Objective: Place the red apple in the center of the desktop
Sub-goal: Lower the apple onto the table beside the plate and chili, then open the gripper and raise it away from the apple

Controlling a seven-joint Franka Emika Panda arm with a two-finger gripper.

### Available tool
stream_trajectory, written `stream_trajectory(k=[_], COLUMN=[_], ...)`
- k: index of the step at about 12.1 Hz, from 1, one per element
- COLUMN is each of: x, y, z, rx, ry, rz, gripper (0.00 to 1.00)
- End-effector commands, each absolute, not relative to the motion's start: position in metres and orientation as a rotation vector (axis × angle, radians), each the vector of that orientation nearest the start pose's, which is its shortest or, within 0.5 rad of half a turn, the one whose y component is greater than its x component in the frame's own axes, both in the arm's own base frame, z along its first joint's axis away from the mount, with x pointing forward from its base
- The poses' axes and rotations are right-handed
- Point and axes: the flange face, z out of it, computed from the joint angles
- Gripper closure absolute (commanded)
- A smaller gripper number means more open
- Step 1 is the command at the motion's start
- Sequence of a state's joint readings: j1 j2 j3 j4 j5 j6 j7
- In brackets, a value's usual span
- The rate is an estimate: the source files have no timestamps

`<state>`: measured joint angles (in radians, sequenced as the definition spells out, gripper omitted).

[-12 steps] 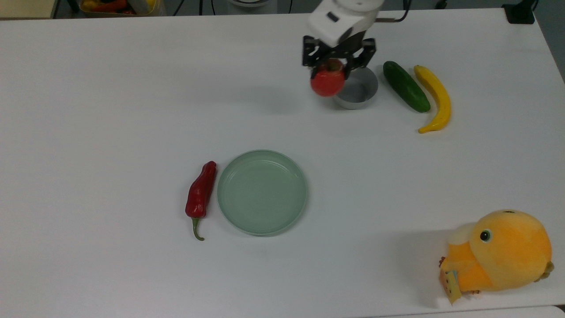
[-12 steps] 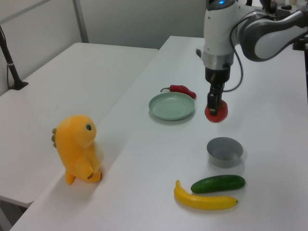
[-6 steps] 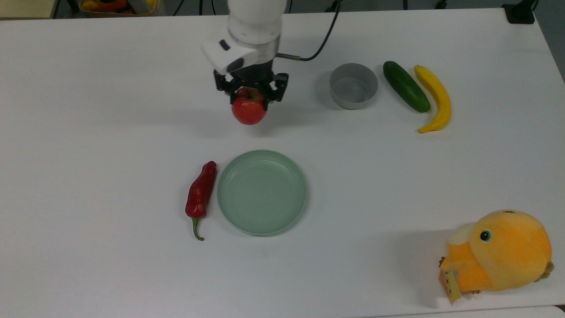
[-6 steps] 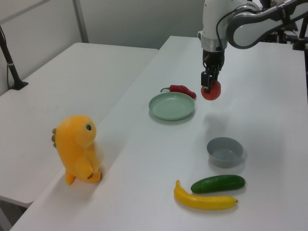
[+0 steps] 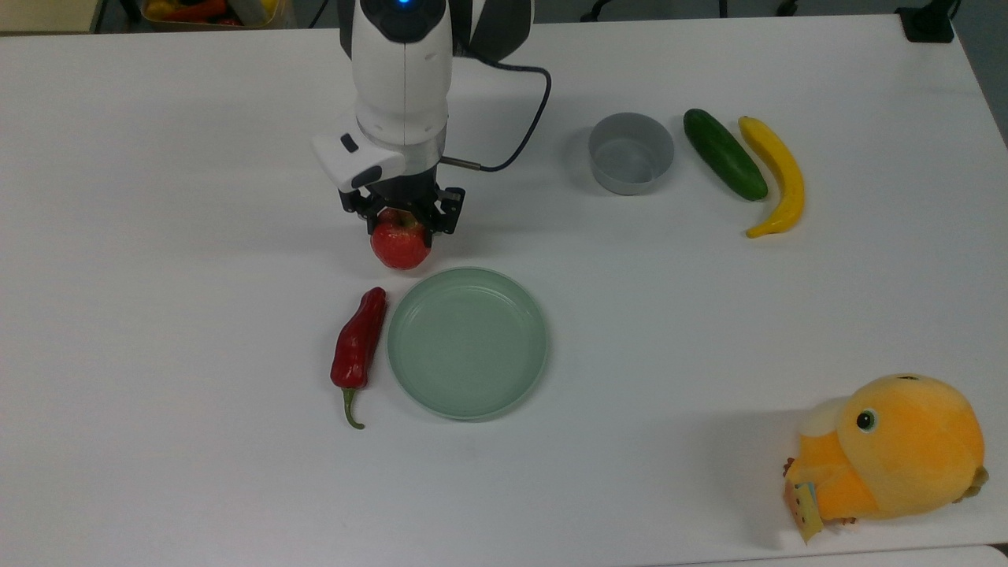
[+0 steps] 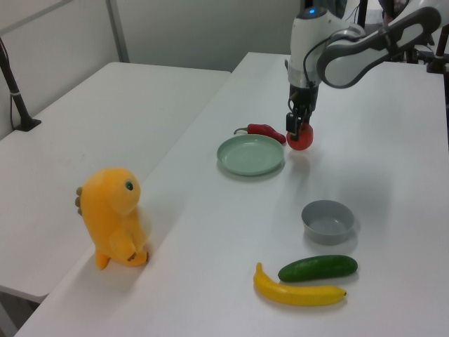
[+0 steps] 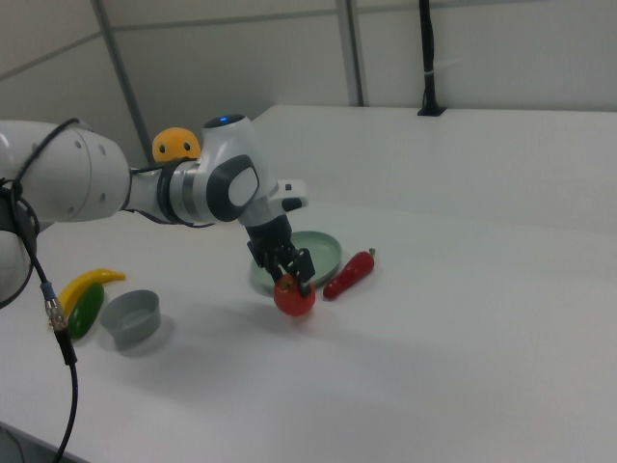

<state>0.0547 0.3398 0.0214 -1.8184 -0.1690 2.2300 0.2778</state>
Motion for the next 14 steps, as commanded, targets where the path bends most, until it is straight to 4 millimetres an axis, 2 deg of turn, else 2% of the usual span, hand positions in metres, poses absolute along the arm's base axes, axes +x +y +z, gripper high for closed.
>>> stream_trajectory(k=[1,2,3,5,7,8,10,11,13,14], x=[0.646,0.647,0.646,0.645,0.644,0.636,0.611,0.603,0.582,0.576], y=[0.043,0.043,0.044,0.045,0.045,0.055,0.062,0.070,0.064,0.053], z=[0.351,0.350,0.351,0.353,0.371,0.383,0.436,0.462,0.515,0.529], rx=[-3.262,-3.263,-3.263,-3.264,-3.261,-3.277,-3.266,-3.209,-3.143,-3.142], ry=[0.121,0.114,0.114,0.126,0.133,0.114,0.139,0.169,0.211,0.199], rz=[-0.164,-0.162,-0.157,-0.150,-0.176,-0.117,-0.041,-0.058,-0.126,-0.130], gripper=[0.59,0.07,0.00,0.00,0.00,0.00,0.00,0.00,0.00,0.00])
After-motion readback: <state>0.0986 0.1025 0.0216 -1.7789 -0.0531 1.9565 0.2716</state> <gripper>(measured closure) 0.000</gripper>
